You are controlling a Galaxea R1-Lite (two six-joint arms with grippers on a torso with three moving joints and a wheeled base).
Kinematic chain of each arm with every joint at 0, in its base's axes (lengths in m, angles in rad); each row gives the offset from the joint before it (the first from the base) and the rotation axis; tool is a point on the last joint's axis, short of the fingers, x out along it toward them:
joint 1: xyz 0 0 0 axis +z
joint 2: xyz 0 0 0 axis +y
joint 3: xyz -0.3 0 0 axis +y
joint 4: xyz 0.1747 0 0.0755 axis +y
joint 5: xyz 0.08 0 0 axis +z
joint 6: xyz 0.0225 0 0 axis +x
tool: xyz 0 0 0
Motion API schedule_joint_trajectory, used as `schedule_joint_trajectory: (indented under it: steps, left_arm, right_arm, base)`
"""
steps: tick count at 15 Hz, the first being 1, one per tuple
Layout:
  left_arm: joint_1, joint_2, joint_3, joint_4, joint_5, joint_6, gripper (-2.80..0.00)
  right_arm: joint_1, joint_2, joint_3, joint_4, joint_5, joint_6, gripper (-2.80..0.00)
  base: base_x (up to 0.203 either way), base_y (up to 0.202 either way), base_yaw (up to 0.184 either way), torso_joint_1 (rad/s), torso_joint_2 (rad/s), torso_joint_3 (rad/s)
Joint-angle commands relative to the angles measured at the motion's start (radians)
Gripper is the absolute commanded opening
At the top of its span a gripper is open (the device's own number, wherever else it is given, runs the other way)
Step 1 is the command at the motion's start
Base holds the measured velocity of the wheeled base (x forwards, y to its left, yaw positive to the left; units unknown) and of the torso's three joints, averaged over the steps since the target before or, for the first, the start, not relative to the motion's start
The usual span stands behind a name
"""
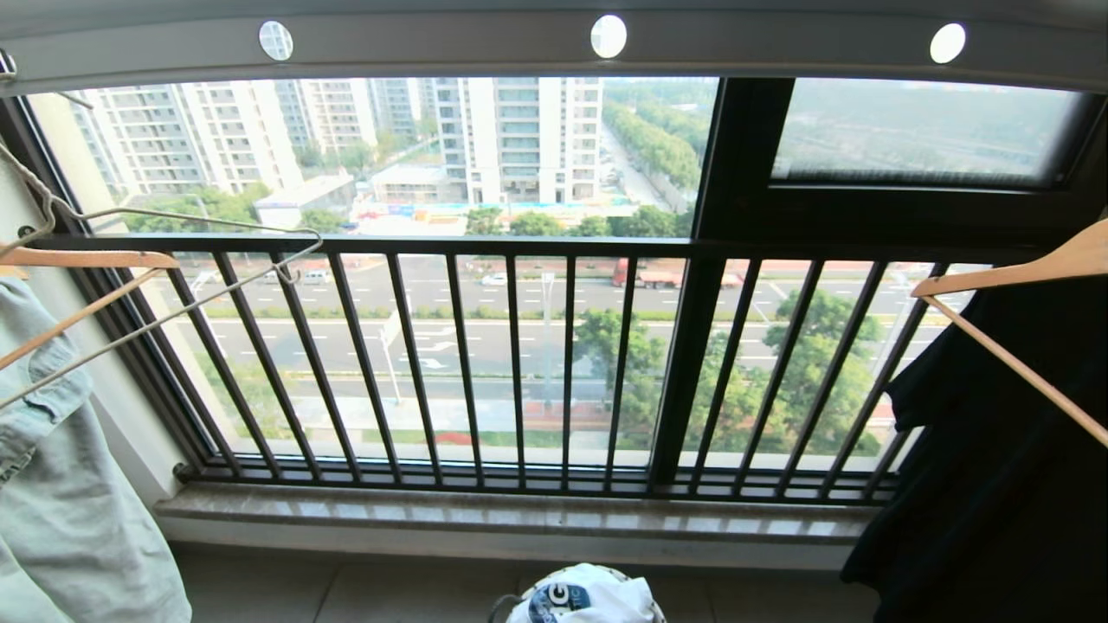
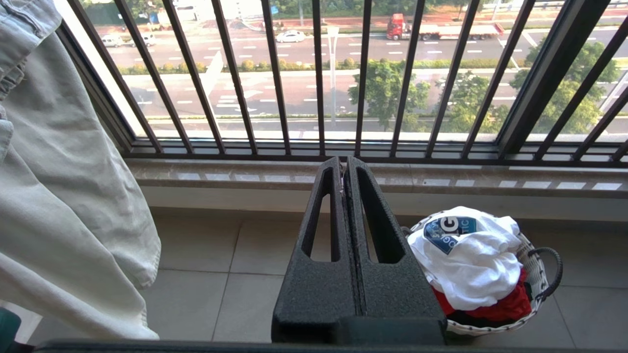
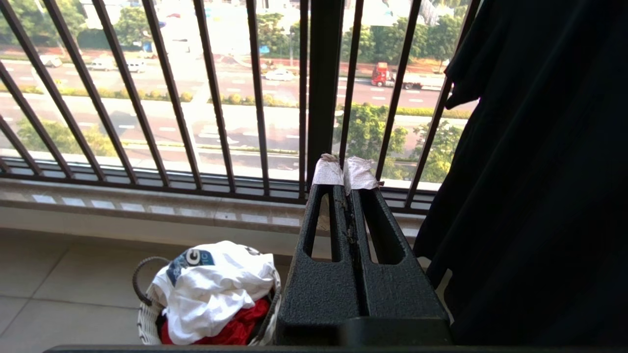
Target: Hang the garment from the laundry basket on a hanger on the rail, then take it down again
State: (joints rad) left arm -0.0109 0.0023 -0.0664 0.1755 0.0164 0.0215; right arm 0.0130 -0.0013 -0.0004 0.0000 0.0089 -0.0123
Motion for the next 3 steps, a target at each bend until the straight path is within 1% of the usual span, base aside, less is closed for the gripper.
schedule_joint_trajectory:
  steps: [1,3]
  left_arm:
    - [0.000,0.000,0.000,0.001,0.000,0.000,-2.80]
    - [0.000,0.000,0.000,0.001,0.000,0.000,-2.80]
  right_arm:
    - [0.001,0.001,0.000,0.000,0.000,0.000,-2.80]
    - [0.002,0.001,0.000,-0.001,0.000,0.000,-2.80]
  base:
    - [0.000,0.000,0.000,0.000,0.00,0.000]
    - [0.000,0.000,0.000,0.000,0.00,0.000]
